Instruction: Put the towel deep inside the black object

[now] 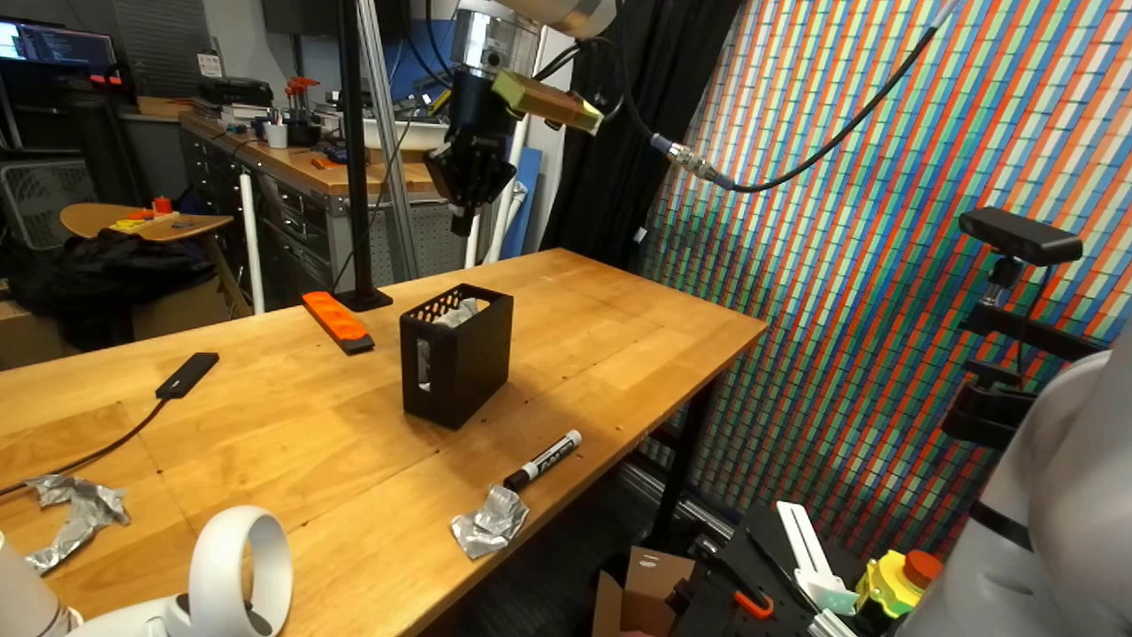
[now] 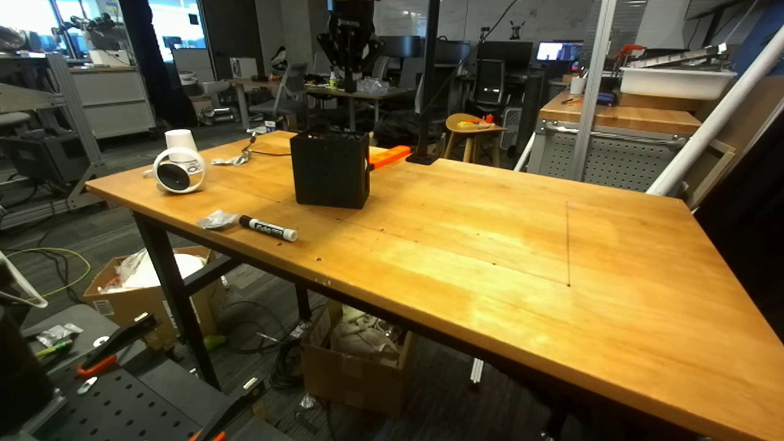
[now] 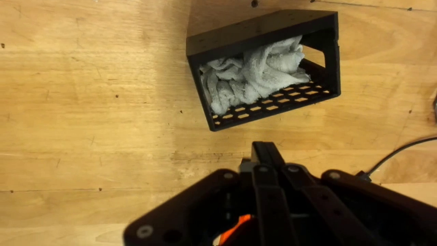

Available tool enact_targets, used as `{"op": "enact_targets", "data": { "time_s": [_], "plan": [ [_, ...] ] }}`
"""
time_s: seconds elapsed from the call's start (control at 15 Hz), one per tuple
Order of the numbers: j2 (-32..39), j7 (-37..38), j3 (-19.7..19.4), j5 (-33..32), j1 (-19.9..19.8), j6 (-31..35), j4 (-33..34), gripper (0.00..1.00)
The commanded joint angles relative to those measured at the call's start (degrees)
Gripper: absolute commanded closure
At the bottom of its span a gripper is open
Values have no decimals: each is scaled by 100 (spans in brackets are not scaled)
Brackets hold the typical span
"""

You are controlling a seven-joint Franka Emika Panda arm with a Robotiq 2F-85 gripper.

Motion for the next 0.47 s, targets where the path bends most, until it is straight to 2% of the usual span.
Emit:
{"op": "enact_targets", "data": {
  "time_s": [0.0, 0.13, 0.4],
  "plan": [
    [-47, 3, -47, 46, 42, -19, 20, 95],
    [-109, 4, -52, 66, 44, -20, 21, 85],
    [-112, 4, -53, 71, 44, -20, 20, 85]
  ]
}}
